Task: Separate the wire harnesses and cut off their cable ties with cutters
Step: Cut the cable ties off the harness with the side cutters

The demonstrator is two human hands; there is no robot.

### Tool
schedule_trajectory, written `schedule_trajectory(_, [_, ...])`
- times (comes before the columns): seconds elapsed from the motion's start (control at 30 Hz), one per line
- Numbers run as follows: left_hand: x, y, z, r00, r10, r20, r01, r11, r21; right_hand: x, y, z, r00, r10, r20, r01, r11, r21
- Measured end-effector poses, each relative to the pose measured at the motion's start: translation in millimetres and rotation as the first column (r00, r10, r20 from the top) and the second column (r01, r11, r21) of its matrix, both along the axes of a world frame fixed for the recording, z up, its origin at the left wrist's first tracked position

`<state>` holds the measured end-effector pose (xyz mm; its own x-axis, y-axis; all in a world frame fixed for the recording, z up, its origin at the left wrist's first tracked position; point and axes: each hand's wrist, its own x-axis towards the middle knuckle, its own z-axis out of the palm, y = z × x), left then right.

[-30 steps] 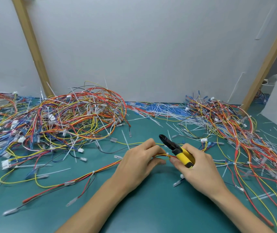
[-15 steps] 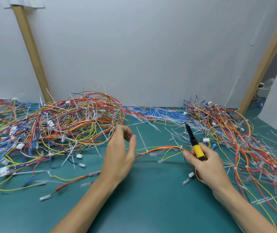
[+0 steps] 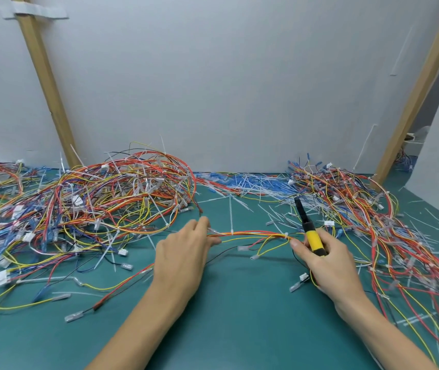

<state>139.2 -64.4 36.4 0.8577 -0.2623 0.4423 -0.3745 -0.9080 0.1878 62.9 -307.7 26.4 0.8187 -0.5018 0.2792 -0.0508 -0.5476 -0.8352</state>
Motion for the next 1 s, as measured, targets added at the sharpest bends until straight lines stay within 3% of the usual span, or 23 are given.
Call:
schedule_trajectory(0.07, [-3.3, 0.5, 6.7, 0.991, 0.032, 0.13, -0.032, 0.999, -0.004, -0.2, 2.1, 0.8, 1.0, -0.005, -0.007, 0.005, 0.999, -0.045])
schedule_trajectory(0.13, [-4.8, 1.6, 9.4, 0.975, -0.025, 0.223, 0.053, 0.991, -0.12, -1.2, 3.6, 2.2, 1.0, -0.012, -0.02, 0.01, 0.996, -0.093])
schedule_trajectory(0.3, [-0.5, 2.7, 6.5, 0.954, -0.273, 0.126, 0.297, 0.795, -0.529, -2.3, 3.5, 3.8, 0.998, -0.017, -0.062, 0.006, 0.985, -0.173])
schedule_trajectory(0.5, [-4.4, -7.6, 0.5, 0.886, -0.464, 0.007, 0.285, 0.533, -0.797, -3.8, 6.5, 1.5, 0.99, -0.014, -0.139, -0.035, 0.938, -0.344])
schedule_trajectory(0.67, [-5.3, -11.1, -2.3, 0.841, -0.541, -0.026, 0.249, 0.429, -0.868, -5.7, 6.5, 0.8, 0.977, -0.021, -0.212, -0.085, 0.873, -0.48])
schedule_trajectory(0.87, [-6.2, -12.9, -4.9, 0.812, -0.58, -0.063, 0.227, 0.414, -0.881, -6.9, 6.0, 1.0, 0.969, -0.032, -0.244, -0.138, 0.752, -0.645])
schedule_trajectory(1.0, [-5.9, -14.2, -7.1, 0.799, -0.597, -0.064, 0.204, 0.371, -0.906, -6.6, 5.3, 0.5, 0.961, -0.031, -0.275, -0.167, 0.728, -0.665])
